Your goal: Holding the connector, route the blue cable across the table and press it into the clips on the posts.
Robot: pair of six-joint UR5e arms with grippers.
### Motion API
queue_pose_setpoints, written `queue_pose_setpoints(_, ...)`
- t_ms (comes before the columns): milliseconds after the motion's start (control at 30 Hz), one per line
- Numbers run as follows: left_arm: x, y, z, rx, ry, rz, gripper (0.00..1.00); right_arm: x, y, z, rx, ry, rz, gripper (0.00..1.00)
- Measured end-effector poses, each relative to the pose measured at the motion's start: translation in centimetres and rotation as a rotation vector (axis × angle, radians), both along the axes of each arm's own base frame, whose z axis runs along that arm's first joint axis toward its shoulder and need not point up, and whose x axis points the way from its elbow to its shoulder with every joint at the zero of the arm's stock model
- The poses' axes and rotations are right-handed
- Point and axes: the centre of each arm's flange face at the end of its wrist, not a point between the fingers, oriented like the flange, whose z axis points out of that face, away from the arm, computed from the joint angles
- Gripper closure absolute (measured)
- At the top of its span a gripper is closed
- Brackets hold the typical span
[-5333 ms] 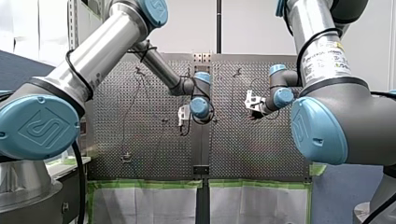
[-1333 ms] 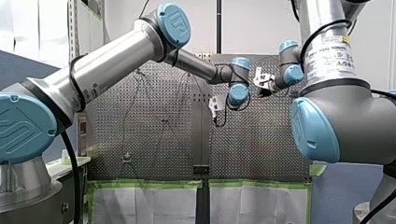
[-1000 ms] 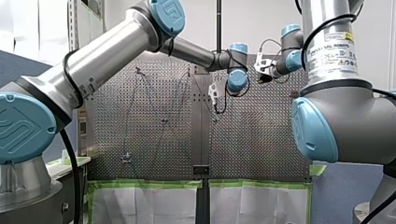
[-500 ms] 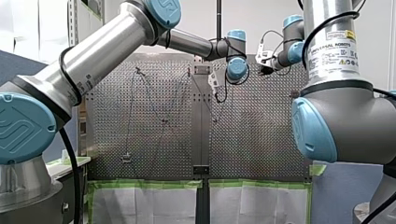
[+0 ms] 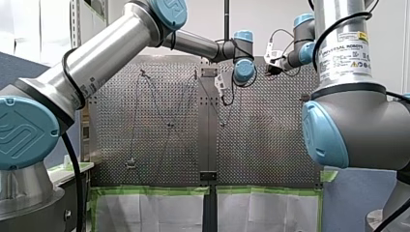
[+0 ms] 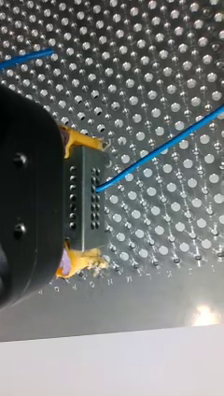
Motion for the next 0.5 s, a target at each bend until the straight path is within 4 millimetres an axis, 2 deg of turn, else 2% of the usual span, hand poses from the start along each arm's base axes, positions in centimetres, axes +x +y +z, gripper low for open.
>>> queue_pose_setpoints(500,2.6,0.7,1.5,-0.047,-0.077,0.003,1.00,-0.3,-1.1,0.4,-0.019,-0.054,0.036,1.00)
